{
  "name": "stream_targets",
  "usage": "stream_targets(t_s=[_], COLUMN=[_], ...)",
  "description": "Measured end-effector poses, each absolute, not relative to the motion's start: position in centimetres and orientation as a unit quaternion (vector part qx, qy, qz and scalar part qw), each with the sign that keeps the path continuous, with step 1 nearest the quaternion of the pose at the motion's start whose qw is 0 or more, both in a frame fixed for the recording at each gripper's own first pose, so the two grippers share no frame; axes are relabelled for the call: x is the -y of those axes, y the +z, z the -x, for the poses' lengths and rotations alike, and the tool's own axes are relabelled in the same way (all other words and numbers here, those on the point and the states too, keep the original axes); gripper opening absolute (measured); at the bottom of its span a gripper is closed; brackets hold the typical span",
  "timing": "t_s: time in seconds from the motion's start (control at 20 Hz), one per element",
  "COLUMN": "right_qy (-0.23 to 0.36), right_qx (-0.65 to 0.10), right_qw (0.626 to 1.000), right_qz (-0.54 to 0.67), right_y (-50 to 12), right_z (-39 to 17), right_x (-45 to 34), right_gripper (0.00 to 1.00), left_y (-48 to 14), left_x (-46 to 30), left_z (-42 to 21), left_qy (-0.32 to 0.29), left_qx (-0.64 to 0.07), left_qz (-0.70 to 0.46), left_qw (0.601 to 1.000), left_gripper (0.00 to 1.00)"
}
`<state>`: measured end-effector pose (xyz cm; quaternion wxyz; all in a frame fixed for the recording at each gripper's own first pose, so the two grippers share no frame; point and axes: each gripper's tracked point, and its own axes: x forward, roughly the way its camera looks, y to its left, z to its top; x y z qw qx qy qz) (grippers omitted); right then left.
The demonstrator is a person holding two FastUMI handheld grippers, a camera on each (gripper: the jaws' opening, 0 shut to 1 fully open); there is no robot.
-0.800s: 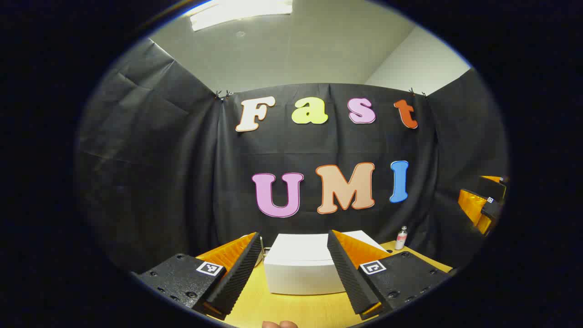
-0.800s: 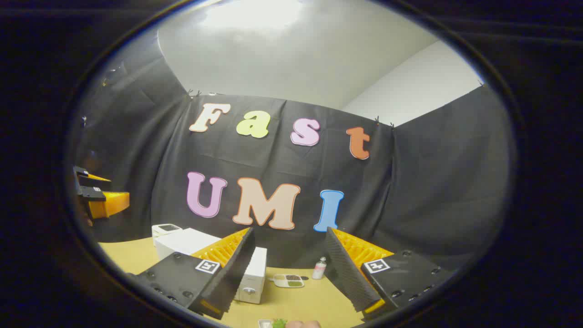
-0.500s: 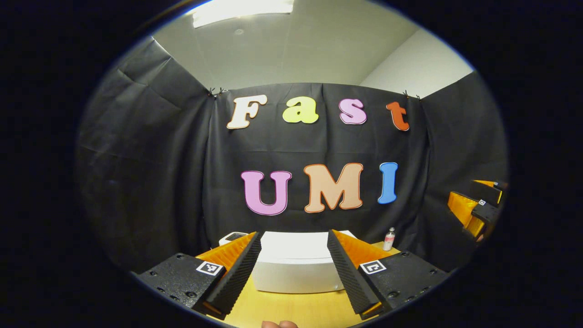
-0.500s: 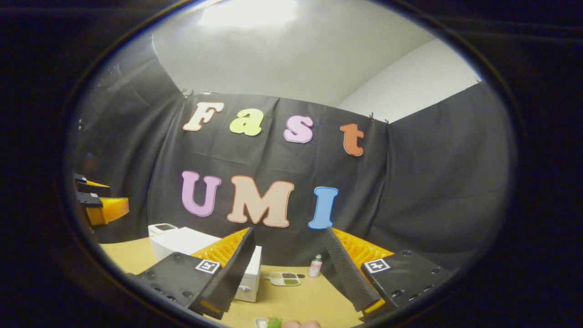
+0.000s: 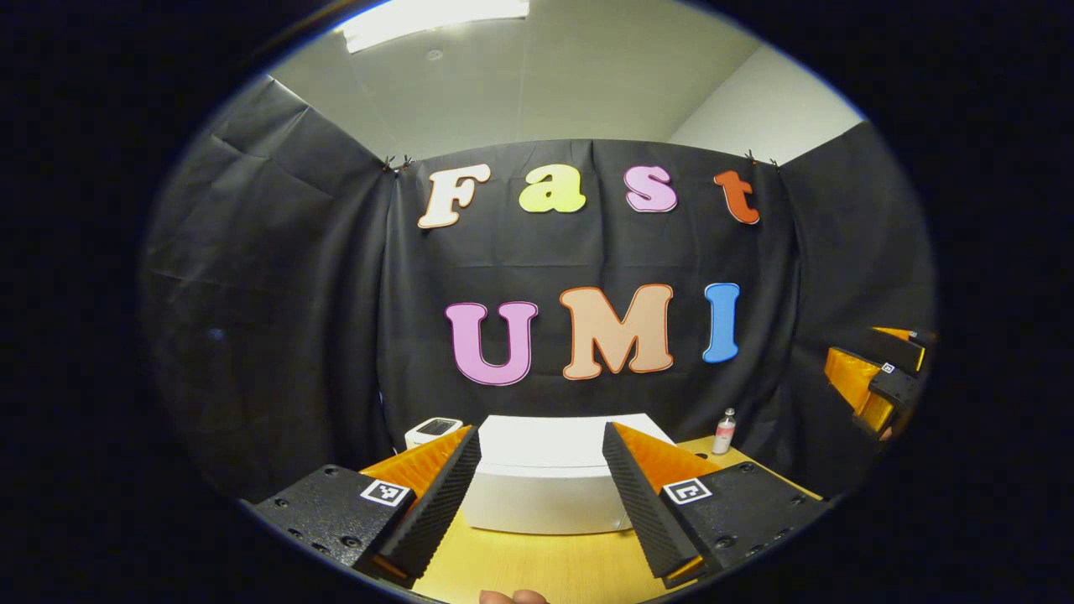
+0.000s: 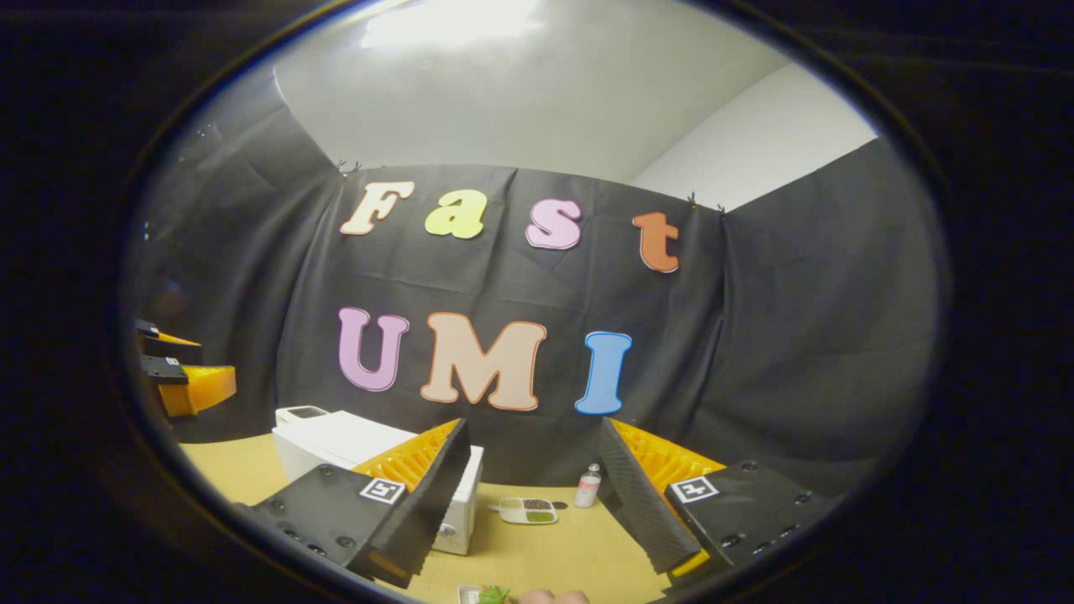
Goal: Open the microwave oven with the left hand, put the food in, and close the microwave oven.
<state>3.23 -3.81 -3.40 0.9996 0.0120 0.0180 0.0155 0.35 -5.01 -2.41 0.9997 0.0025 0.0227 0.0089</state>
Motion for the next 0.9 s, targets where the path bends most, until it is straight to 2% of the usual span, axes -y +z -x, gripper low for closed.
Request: stream_targets(t_s=[0.55, 0.9], right_qy=[0.023, 0.024], right_qx=[-0.021, -0.027], right_qw=[0.999, 0.999], right_qz=[-0.007, -0.024], right_y=[-4.3, -4.9], right_z=[-4.8, -4.5], right_x=[3.7, 4.3], right_gripper=[0.97, 0.97], left_y=[-3.7, -8.2], left_x=[5.7, 7.8], left_z=[-1.9, -3.7], left_qy=[0.017, 0.002], left_qx=[-0.028, -0.051], left_qz=[-0.007, -0.016], left_qw=[0.999, 0.999], left_gripper=[0.94, 0.94])
